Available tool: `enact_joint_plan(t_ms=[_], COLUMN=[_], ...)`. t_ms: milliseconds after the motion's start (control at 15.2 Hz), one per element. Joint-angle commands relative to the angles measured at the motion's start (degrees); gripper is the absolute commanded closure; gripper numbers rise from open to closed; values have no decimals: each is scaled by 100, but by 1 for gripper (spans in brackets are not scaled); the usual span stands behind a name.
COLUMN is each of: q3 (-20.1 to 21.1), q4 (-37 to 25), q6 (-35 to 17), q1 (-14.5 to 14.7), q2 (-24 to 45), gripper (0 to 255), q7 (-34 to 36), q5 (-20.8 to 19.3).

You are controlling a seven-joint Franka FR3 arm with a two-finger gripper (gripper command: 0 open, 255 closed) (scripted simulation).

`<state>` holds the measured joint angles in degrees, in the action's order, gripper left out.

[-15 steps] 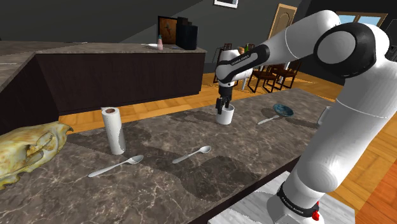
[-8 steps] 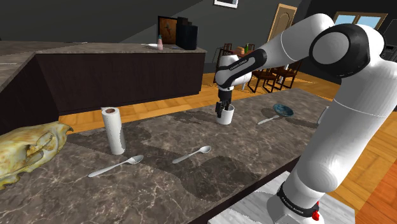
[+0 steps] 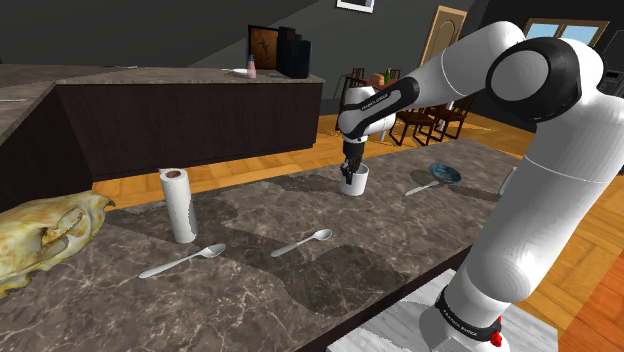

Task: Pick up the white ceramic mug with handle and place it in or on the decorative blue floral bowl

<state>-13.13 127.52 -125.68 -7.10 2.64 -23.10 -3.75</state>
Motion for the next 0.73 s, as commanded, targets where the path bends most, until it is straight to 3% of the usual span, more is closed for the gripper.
enact_joint_plan(t_ms=[0,330,660], q3=[0,0,3], q4=[0,1,-168], q6=[0,-2,376], q1=[0,0,8], q2=[1,1,-211], gripper=[255,255,255], q7=[0,0,15], q5=[0,0,-40])
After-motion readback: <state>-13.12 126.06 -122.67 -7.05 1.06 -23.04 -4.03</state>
